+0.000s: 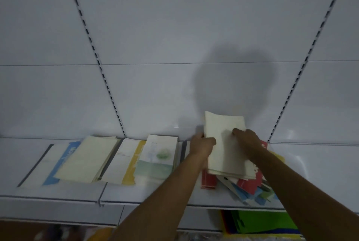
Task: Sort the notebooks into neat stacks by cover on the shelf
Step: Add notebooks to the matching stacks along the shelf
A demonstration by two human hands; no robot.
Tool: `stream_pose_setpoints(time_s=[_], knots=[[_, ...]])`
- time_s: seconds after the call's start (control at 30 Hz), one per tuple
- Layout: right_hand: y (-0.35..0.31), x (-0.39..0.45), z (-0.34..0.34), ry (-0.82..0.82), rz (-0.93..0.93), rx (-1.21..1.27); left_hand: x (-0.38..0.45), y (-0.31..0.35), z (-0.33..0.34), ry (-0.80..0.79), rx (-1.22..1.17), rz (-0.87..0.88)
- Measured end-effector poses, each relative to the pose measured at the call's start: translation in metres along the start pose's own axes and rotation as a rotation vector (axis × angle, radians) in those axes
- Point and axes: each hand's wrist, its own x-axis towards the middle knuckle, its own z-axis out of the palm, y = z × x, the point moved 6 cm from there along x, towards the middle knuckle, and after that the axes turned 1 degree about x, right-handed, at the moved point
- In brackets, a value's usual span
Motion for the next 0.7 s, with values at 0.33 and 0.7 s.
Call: stream_pose_setpoints(time_s=[0.33,0.7], knots=[[-0.065,-0.043,0.176,-0.416,-0.149,0.039,-0.038,-0.001,-0.171,0.341,-0.357,0.045],[-0.12,-0.189,0.384,-0.846,-0.295,-0.148,-0.12,-0.056,-0.379,0.735,-0.543,0.008]])
